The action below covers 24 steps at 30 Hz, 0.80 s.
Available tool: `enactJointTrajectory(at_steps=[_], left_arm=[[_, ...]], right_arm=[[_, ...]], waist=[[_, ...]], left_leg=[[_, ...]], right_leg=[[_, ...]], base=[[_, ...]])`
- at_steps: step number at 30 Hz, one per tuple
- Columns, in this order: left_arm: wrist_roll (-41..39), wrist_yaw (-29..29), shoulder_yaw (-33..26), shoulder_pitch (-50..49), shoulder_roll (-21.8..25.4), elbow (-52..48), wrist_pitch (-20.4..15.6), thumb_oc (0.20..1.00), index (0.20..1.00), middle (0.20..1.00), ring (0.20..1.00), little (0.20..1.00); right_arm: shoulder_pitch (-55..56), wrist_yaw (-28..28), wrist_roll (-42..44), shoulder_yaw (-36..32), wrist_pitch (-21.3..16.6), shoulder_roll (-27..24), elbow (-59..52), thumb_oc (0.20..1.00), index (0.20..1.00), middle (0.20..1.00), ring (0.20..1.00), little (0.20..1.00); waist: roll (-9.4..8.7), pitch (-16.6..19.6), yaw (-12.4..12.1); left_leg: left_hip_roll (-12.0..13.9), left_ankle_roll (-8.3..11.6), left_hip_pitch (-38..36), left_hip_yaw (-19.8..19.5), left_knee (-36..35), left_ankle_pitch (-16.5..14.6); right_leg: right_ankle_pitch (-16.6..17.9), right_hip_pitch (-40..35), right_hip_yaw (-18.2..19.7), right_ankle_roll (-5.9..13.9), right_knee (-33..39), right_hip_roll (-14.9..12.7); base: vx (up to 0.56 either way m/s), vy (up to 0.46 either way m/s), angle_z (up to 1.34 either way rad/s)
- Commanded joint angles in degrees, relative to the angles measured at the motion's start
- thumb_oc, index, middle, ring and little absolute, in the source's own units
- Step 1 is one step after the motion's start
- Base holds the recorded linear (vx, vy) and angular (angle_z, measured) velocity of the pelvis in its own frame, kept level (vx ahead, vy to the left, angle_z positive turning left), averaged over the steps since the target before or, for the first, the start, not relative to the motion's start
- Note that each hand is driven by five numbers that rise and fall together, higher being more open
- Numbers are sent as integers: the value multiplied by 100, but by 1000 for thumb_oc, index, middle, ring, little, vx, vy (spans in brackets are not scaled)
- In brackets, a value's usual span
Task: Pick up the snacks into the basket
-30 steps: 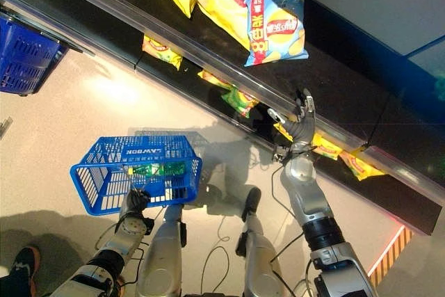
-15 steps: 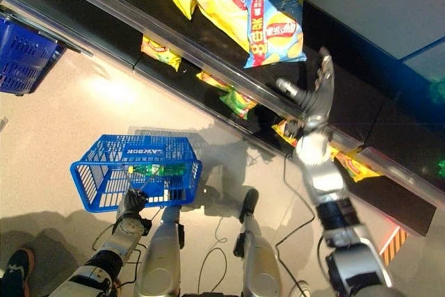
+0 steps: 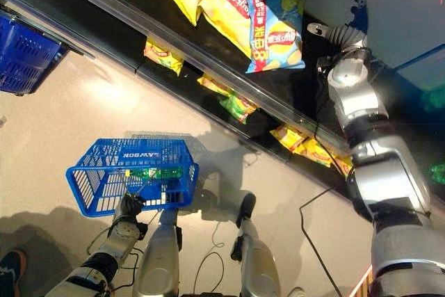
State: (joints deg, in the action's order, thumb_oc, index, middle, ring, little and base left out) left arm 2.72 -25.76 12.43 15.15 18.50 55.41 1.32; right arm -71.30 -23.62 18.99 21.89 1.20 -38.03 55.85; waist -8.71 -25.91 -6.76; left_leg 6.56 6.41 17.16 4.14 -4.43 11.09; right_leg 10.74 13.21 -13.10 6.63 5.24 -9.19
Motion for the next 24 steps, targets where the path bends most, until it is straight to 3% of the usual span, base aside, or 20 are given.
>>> enactJointTrajectory(at_steps=[1, 7, 15, 24], left_arm=[[-104, 24, 519, -420, 29, 364, 18, 200, 200, 200, 200, 200], [-116, 108, 551, -408, 36, 369, -32, 200, 200, 200, 200, 200], [-130, 149, 690, -375, 31, 453, -54, 200, 200, 200, 200, 200], [-183, 205, 715, -317, 3, 511, -60, 200, 200, 200, 200, 200]], right_arm=[[-564, 164, 187, 135, -196, -530, -120, 1000, 1000, 1000, 1000, 1000], [-694, 574, 269, 518, -283, -607, -319, 1000, 1000, 1000, 1000, 1000], [-1301, 738, 47, 1012, -217, -288, 192, 1000, 1000, 1000, 1000, 1000], [-1330, 945, 503, 988, -320, 12, 146, 1000, 1000, 1000, 1000, 1000]], waist=[[-8, 76, -171], [-44, 95, -191], [-48, 129, -246], [-67, 146, -273]], left_leg=[[-436, -244, -73, -137, -26, -429], [-442, -227, -27, -153, -35, -411], [-448, -222, 13, -167, -24, -398], [-445, -220, 5, -212, -32, -395]], right_leg=[[272, 136, 51, 600, -71, -218], [287, 138, 12, 624, -57, -234], [278, 150, 24, 609, -43, -224], [264, 128, -9, 605, -43, -217]], base=[[0, 0, 0], [13, 0, 2], [1, 0, 0], [4, 0, 1]])
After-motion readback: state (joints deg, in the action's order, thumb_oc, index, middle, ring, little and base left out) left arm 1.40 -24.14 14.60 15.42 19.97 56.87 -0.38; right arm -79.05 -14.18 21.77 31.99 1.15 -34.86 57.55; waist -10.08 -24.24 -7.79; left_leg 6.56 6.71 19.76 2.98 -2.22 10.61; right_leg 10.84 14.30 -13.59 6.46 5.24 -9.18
